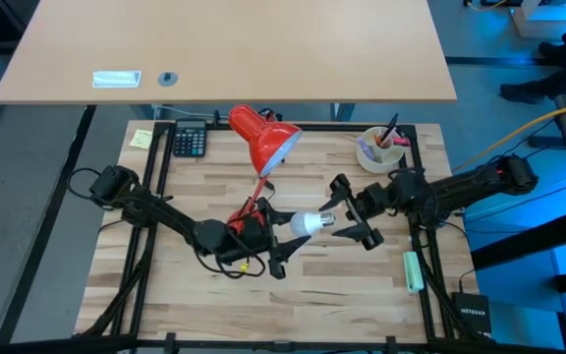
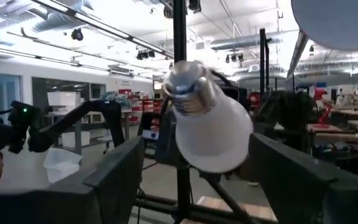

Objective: Screw lightbulb
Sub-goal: Insert the light bulb into the lamp

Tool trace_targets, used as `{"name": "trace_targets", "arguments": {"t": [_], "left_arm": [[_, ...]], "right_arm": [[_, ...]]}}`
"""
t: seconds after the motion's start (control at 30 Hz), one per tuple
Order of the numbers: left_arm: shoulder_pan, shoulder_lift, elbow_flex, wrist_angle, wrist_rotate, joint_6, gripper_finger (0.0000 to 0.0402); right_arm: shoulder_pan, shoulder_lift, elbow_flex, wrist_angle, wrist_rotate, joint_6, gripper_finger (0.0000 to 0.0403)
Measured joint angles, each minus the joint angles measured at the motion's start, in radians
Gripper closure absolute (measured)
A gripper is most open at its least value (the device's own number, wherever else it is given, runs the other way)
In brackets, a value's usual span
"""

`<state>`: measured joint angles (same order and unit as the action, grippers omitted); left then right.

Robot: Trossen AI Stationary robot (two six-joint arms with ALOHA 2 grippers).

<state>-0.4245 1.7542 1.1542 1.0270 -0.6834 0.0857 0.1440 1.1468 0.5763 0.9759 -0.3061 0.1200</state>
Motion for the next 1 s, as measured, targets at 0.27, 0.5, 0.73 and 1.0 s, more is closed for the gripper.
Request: {"name": "trace_targets", "arguments": {"t": [0.27,0.5,0.73,1.0], "left_arm": [[0.014,0.000,0.001,0.017,0.000,0.018,0.0167],[0.020,0.000,0.001,0.017,-0.002,0.019,0.0167],[0.020,0.000,0.001,0.016,-0.004,0.025,0.0167],[0.020,0.000,0.001,0.006,-0.016,0.024,0.0167]], "right_arm": [[0.001,0.004,0.062,0.018,0.089,-0.125,0.0136],[0.001,0.022,0.102,-0.030,0.083,-0.155,0.0167],[0.001,0.050,0.103,0.001,0.077,-0.154,0.0201],[0.001,0.062,0.103,0.036,0.059,-0.158,0.0262]]}}
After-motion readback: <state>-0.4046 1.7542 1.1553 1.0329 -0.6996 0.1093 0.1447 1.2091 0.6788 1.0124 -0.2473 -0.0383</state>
